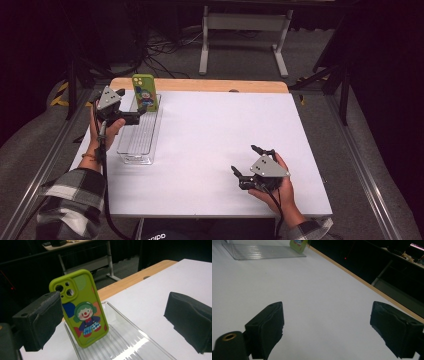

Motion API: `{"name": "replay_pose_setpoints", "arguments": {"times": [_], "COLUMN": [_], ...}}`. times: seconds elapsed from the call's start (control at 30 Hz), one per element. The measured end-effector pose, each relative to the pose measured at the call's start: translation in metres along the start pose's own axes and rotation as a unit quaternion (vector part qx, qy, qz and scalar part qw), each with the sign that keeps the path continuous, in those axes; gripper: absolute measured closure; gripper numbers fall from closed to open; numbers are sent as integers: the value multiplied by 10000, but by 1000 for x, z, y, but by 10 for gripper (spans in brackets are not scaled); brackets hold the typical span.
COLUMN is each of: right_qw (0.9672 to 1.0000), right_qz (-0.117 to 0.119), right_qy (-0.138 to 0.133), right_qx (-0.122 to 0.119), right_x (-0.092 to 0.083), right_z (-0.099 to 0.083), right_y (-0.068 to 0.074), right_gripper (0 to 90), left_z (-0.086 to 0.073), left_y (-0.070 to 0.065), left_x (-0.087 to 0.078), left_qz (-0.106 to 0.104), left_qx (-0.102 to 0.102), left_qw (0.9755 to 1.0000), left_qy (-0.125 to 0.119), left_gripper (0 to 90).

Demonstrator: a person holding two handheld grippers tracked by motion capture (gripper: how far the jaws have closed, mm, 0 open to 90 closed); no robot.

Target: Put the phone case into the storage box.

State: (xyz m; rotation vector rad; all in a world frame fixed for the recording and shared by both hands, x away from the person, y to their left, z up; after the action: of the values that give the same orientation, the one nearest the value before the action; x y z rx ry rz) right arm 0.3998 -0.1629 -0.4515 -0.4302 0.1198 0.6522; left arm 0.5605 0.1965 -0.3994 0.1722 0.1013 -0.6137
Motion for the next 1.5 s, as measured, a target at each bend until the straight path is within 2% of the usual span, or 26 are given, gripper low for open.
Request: {"name": "replay_pose_setpoints", "arguments": {"times": [0.13, 0.2, 0.3, 0.6, 0.8, 0.97, 1.13, 1.2, 1.5], "right_qw": [10000, 10000, 9999, 9999, 9999, 10000, 10000, 10000, 10000], "right_qz": [-1, -3, -27, -32, -15, -35, -33, -21, -45], "right_qy": [38, 20, 46, 63, 54, 28, 19, 24, -10], "right_qx": [45, 61, 112, 98, 97, 73, 73, 63, 70], "right_x": [0, 0, -1, -1, -2, -3, -3, -3, -3], "right_z": [-2, -2, -4, -4, -4, -3, -2, -2, 0], "right_y": [0, -1, -4, -4, -3, -3, -2, -1, -2], "right_gripper": [124, 125, 124, 125, 126, 126, 126, 125, 125], "left_z": [4, 5, 8, 19, 24, 29, 29, 29, 34], "left_y": [-4, -4, -7, -22, -31, -36, -40, -40, -45], "left_x": [-4, -4, -9, -21, -25, -30, -33, -35, -43], "left_qz": [-67, -21, -83, -232, -251, -329, -377, -355, -427], "left_qx": [20, 28, -52, 99, 264, 293, 180, 228, 175], "left_qw": [10000, 10000, 9998, 9990, 9982, 9975, 9971, 9972, 9959], "left_qy": [-68, -92, -172, -367, -469, -554, -630, -622, -773], "left_gripper": [27, 27, 28, 30, 39, 39, 39, 39, 39]}}
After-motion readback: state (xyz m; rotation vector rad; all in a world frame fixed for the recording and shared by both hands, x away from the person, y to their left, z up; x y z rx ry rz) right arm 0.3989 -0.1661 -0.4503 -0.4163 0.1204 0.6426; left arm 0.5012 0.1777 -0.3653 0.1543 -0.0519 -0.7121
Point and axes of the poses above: each handheld gripper's, and its own axes: x roughly forward along the jaws, z roughly out of its top, y roughly to its left, the point moved 9 cm from there along x, roughly forward along the jaws, and after that the axes turned 8 degrees about -y, right-handed, at the moved point
